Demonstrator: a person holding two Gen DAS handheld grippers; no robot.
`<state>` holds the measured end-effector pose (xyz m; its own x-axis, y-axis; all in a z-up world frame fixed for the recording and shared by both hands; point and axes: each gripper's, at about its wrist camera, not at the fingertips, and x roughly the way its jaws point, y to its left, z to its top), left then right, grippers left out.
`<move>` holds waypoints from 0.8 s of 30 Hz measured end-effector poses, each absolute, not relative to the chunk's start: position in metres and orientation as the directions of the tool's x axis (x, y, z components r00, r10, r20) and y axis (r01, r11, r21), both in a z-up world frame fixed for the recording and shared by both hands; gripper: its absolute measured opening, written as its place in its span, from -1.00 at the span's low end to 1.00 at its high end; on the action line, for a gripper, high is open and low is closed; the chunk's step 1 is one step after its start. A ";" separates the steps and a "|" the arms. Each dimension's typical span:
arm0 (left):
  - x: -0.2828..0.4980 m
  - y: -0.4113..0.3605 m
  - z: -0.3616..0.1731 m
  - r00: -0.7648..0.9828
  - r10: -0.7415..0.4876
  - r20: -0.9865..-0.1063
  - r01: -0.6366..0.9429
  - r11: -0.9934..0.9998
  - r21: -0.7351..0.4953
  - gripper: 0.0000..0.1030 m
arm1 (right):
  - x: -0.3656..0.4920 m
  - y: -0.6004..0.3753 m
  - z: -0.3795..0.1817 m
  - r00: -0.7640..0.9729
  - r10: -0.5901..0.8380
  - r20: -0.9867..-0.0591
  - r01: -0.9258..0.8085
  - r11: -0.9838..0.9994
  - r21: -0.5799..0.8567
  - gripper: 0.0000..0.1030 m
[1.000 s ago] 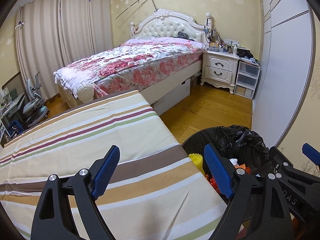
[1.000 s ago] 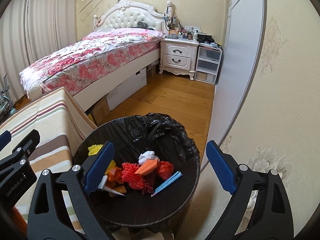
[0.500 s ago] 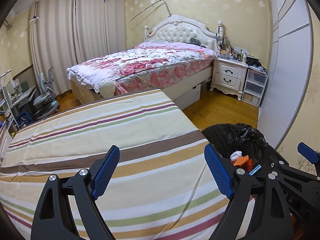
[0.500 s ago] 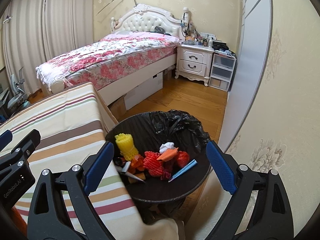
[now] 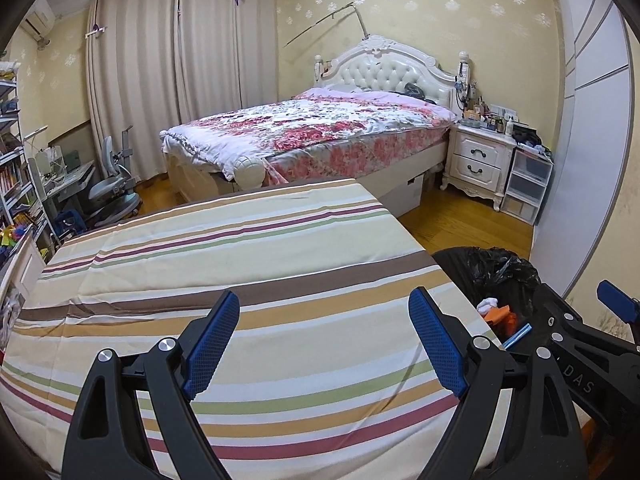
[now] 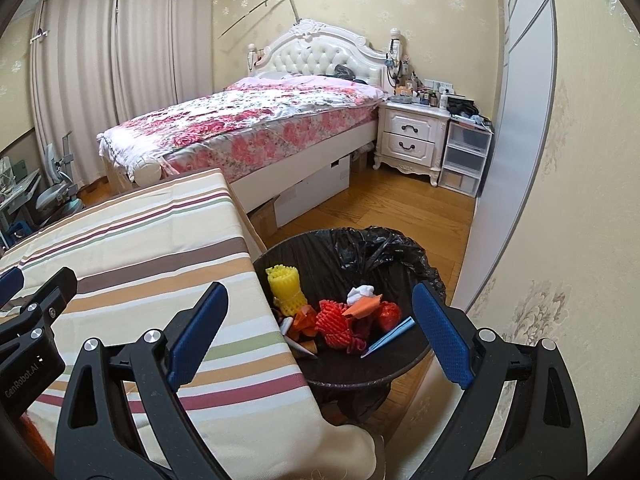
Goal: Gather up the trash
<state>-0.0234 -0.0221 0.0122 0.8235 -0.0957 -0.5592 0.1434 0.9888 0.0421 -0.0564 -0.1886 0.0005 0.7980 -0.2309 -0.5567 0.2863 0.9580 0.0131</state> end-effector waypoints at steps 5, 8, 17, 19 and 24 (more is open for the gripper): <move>-0.024 -0.022 0.011 0.823 -0.096 -0.561 0.143 0.989 0.041 0.63 | -0.057 -0.187 0.000 0.798 -0.232 -0.557 0.288 0.957 0.013 0.77; -0.024 -0.022 0.009 0.821 -0.095 -0.563 0.142 0.989 0.040 0.63 | -0.057 -0.188 -0.001 0.796 -0.233 -0.558 0.289 0.957 0.013 0.77; -0.024 -0.021 0.007 0.820 -0.094 -0.564 0.140 0.989 0.039 0.63 | -0.057 -0.188 -0.001 0.797 -0.235 -0.557 0.289 0.957 0.011 0.77; -0.024 -0.021 0.007 0.820 -0.094 -0.564 0.140 0.989 0.039 0.63 | -0.057 -0.188 -0.001 0.797 -0.233 -0.558 0.289 0.957 0.013 0.77; -0.025 -0.021 0.006 0.820 -0.093 -0.564 0.139 0.989 0.039 0.63 | -0.057 -0.188 -0.001 0.797 -0.234 -0.557 0.290 0.957 0.013 0.77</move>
